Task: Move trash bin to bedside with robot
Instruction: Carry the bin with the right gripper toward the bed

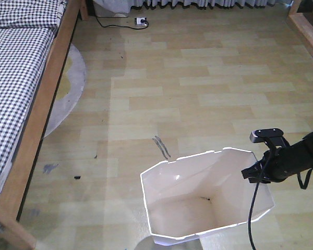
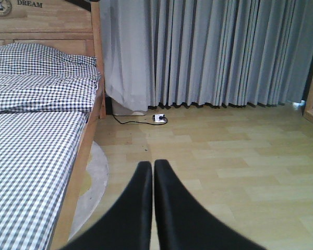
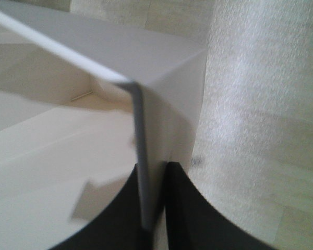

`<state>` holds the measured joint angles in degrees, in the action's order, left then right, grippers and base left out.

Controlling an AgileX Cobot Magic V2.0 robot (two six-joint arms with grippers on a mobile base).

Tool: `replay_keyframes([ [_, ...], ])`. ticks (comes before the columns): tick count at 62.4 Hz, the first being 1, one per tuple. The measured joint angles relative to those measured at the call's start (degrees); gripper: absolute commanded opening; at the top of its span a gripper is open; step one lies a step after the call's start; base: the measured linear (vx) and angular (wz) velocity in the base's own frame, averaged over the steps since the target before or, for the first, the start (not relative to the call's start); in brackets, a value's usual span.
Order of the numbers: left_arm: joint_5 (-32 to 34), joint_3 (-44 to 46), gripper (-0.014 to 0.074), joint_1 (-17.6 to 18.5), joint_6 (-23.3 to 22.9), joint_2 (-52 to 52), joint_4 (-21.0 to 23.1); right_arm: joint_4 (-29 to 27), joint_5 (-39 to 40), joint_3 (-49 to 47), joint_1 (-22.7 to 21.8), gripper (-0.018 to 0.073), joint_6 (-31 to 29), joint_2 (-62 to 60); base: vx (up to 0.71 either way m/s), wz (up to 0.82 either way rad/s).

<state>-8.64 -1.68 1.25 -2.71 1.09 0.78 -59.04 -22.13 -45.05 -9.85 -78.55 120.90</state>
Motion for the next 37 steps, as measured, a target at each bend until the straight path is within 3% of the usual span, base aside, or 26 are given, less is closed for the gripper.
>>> replay_keyframes([
  [37,0.0,0.0,-0.0006,0.0,0.0,0.0,0.0,0.0,0.16,0.0,0.0,-0.0006,0.0,0.0,0.44,-0.02],
])
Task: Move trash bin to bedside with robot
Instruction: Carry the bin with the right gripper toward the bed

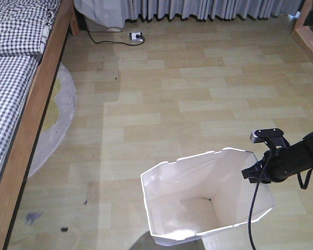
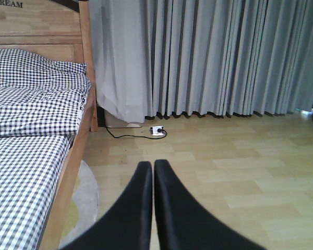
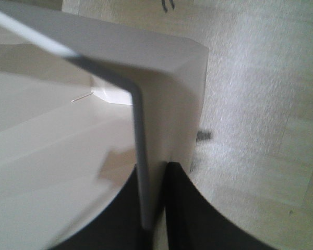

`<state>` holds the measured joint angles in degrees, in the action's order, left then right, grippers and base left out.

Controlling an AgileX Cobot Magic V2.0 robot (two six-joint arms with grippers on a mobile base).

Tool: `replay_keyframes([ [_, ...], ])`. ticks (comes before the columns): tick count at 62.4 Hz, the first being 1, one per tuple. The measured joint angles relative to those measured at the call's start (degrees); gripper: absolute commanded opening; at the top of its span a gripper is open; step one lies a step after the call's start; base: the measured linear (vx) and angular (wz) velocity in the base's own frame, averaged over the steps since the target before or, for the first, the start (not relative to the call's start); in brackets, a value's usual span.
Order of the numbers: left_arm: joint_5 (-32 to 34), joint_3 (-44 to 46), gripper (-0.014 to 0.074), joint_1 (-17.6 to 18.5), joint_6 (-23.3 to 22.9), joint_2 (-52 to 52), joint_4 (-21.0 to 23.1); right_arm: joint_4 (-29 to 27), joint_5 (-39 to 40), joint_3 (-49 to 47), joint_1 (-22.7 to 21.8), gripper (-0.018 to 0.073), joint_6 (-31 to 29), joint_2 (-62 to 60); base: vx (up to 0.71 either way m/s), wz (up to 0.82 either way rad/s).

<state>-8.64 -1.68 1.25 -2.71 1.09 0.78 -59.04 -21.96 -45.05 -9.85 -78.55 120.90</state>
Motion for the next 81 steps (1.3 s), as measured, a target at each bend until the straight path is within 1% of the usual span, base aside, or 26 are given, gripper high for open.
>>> replay_keyframes([
  [81,0.0,0.0,-0.0006,0.0,0.0,0.0,0.0,-0.06,0.11,0.0,0.0,-0.0006,0.0,0.0,0.45,0.03],
])
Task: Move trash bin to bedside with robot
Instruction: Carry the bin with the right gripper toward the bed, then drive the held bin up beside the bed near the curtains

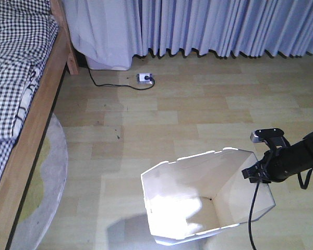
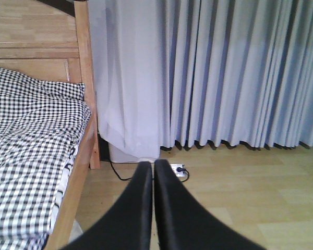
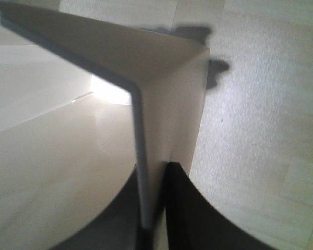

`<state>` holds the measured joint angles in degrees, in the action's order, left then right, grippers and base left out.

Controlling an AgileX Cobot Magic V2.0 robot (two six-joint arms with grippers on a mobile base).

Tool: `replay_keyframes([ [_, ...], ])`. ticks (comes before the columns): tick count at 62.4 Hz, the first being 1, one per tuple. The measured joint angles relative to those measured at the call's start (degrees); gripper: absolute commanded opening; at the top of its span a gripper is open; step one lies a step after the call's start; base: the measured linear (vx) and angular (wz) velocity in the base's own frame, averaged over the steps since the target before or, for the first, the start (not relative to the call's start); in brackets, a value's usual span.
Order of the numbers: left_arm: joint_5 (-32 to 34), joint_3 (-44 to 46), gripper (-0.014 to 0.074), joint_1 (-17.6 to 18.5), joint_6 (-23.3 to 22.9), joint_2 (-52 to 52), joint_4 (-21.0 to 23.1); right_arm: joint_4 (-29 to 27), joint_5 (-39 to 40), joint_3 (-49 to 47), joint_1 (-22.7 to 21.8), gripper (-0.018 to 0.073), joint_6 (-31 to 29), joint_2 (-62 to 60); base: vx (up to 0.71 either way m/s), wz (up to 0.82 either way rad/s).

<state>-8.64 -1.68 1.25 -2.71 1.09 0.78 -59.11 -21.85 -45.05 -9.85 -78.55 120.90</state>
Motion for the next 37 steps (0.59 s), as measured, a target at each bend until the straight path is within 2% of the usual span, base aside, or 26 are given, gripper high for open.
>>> replay_keyframes([
  [37,0.0,0.0,-0.0006,0.0,0.0,0.0,0.0,-0.05,-0.23,0.0,0.0,-0.0006,0.0,0.0,0.39,0.07],
])
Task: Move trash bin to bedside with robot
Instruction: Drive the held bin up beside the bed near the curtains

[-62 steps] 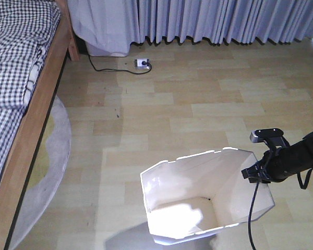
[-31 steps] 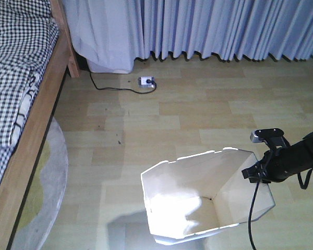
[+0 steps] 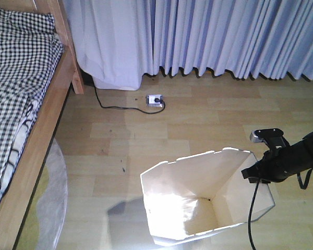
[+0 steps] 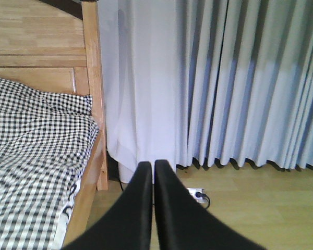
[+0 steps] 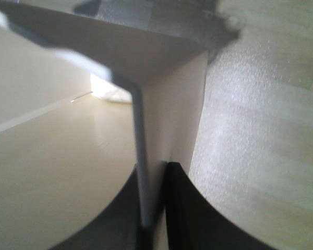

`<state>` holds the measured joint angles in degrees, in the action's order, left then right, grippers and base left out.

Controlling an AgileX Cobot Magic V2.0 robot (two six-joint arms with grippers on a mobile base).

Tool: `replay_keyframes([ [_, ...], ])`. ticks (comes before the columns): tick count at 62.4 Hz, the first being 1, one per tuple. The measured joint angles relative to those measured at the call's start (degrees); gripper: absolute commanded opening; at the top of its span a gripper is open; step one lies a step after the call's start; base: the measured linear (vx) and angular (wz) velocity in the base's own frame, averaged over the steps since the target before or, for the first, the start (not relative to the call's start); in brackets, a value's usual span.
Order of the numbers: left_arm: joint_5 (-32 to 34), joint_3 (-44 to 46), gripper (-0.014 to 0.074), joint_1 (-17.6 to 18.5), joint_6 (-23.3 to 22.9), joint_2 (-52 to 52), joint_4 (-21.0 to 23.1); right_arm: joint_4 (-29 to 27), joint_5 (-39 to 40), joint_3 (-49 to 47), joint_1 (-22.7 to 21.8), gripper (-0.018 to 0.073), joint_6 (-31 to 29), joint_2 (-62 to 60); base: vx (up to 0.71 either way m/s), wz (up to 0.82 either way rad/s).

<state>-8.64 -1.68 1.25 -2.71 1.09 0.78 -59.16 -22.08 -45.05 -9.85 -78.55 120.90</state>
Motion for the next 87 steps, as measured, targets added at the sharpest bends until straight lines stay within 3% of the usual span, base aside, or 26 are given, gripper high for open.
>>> replay_keyframes([
  [87,0.0,0.0,-0.0006,0.0,0.0,0.0,0.0,0.0,-0.07,0.0,0.0,-0.0006,0.0,0.0,0.32,0.02],
])
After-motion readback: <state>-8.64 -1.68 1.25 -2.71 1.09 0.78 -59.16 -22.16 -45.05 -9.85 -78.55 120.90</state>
